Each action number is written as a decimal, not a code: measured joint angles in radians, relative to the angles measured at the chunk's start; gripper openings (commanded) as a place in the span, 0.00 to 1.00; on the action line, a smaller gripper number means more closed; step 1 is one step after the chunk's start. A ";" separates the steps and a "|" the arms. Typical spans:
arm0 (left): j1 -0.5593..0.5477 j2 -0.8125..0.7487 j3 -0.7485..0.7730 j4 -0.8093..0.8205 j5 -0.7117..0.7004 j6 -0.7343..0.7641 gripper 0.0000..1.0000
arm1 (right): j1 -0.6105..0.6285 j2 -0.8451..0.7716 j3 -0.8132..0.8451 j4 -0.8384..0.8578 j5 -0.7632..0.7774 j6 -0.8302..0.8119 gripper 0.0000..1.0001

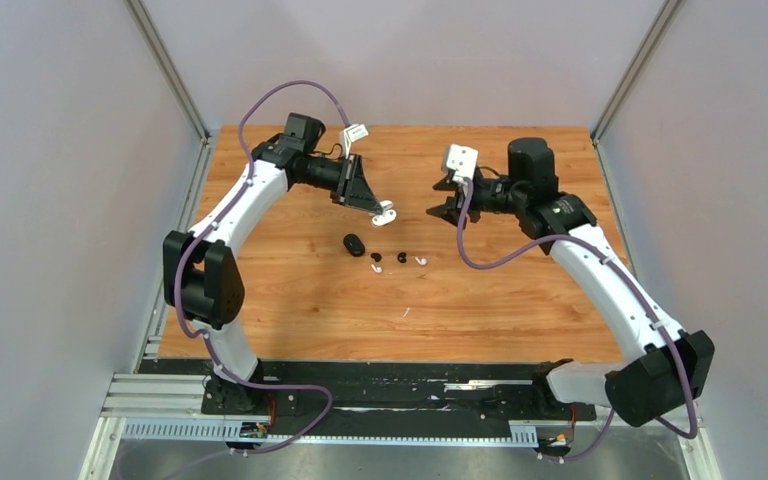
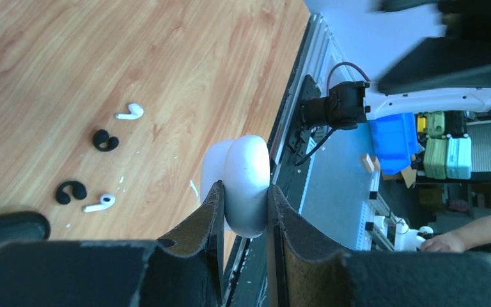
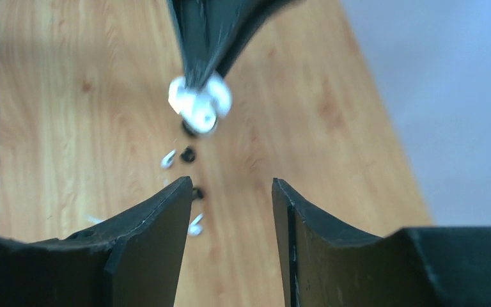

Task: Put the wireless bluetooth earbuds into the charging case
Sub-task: Adjust the earbud at the center of the board.

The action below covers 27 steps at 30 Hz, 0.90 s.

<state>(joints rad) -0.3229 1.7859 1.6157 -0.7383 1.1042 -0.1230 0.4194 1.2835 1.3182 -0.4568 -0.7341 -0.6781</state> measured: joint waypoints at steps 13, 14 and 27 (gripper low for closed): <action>0.131 -0.137 -0.050 -0.137 -0.063 0.125 0.00 | -0.027 0.235 -0.233 -0.061 -0.039 -0.052 0.38; 0.132 -0.144 -0.056 -0.144 -0.068 0.131 0.00 | -0.027 0.237 -0.237 -0.062 -0.038 -0.086 0.38; 0.132 -0.208 -0.115 -0.171 -0.094 0.157 0.00 | 0.032 0.462 -0.165 -0.202 0.030 -0.510 0.37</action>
<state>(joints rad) -0.1913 1.5780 1.5005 -0.9092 1.0100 0.0338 0.4511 1.7451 1.1530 -0.6590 -0.7044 -1.1885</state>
